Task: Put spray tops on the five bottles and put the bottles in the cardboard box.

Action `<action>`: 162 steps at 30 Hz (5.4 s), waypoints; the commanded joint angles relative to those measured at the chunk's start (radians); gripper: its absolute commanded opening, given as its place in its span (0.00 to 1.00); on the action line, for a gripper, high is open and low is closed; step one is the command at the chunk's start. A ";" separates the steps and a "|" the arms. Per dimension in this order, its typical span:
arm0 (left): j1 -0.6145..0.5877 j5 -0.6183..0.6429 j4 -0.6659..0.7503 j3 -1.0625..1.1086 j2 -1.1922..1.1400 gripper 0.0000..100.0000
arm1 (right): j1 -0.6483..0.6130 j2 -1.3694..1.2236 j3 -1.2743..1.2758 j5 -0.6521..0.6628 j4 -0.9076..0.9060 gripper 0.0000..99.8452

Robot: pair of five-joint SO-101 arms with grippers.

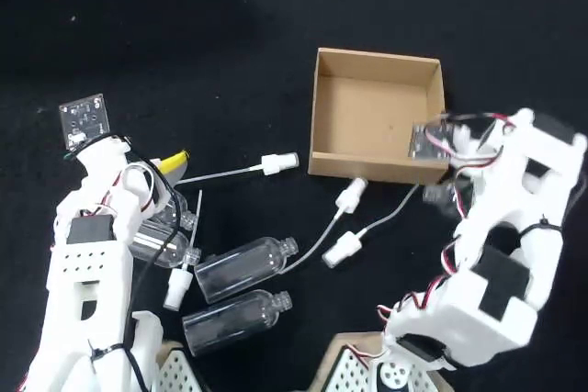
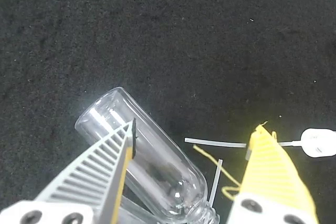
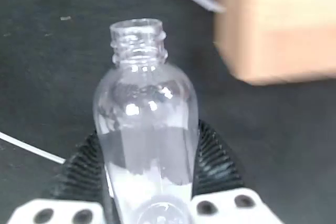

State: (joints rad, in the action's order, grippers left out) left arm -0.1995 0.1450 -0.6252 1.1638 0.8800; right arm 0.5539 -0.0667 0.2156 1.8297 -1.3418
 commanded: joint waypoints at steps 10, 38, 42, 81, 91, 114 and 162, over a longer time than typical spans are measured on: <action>0.001 -0.020 -0.080 -0.111 0.008 0.33 | -0.028 0.346 -0.162 -0.506 -0.107 0.01; 0.615 -0.750 -0.402 -0.753 -0.675 0.33 | 0.307 0.707 0.084 -0.626 -0.376 0.01; 0.622 -0.769 -0.322 -0.760 -0.736 0.33 | 0.344 0.725 0.143 -0.572 -0.374 0.01; 0.539 -0.772 0.017 -0.805 -1.051 0.07 | 0.350 0.797 0.323 -0.540 -0.262 0.01; 0.539 -0.764 -0.002 -0.791 -0.962 0.06 | 0.341 0.797 0.323 -0.548 -0.267 0.01; 0.478 -0.402 -0.229 -1.122 -0.308 0.06 | -0.433 1.162 0.392 -1.539 0.084 0.01; 0.699 -0.121 0.242 -0.951 -0.313 0.06 | -0.792 1.167 1.076 -1.855 1.056 0.01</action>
State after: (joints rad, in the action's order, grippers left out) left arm 0.4833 0.0100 -0.4948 0.2094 0.5301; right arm -0.2256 1.0733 1.3019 -0.0253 -0.3168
